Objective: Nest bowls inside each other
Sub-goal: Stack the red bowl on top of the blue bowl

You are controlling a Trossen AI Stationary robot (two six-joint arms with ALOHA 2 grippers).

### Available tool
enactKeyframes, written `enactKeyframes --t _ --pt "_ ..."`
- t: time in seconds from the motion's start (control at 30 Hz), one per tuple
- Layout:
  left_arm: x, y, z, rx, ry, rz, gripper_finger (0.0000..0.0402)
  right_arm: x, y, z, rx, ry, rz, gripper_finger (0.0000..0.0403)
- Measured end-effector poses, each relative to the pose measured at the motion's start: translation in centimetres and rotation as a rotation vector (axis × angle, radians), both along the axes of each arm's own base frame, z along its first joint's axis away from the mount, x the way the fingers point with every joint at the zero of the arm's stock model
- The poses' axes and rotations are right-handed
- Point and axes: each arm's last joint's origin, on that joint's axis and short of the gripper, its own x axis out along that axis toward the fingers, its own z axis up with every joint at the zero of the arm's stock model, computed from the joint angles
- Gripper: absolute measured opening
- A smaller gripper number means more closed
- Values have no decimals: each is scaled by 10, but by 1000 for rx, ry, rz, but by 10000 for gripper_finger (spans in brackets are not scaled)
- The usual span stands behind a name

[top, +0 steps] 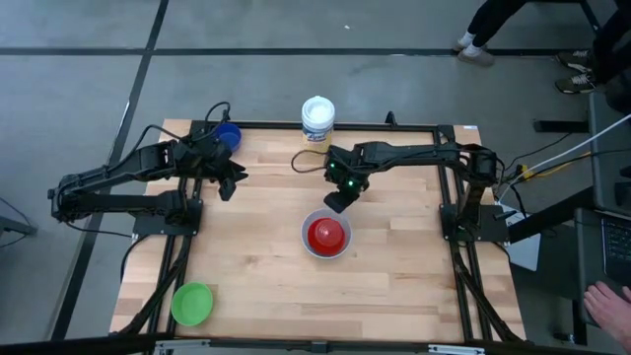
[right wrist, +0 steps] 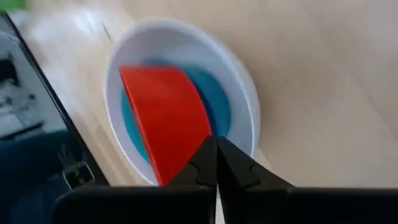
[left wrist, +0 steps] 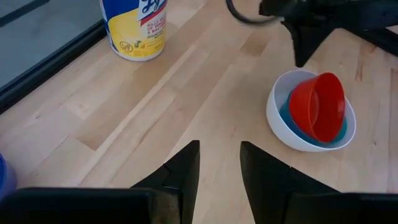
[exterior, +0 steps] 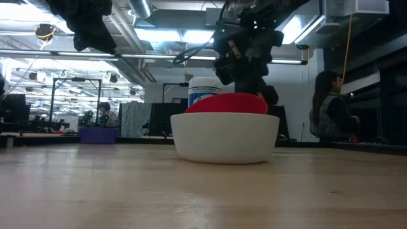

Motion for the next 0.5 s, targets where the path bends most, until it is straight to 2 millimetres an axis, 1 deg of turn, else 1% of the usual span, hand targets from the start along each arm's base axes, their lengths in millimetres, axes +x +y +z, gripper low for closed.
enactKeyframes --t 0.03,0.1,0.2,0.27,0.4,0.5 --pt "0 0 0 0 1 0 112 -1 0 0 -14 8 -2 3" --pt "0 0 0 -1 4 -1 112 -1 0 5 -32 -22 -7 3" --pt "0 0 0 -1 4 -1 112 4 -4 25 -55 -119 -19 5" --pt "0 0 0 -1 3 -1 112 8 -6 37 -58 -166 -8 14" --pt "0 0 0 -1 4 -1 112 16 -5 58 -37 -252 21 56" --pt "0 0 0 -1 4 0 112 15 3 57 -49 -216 37 99"
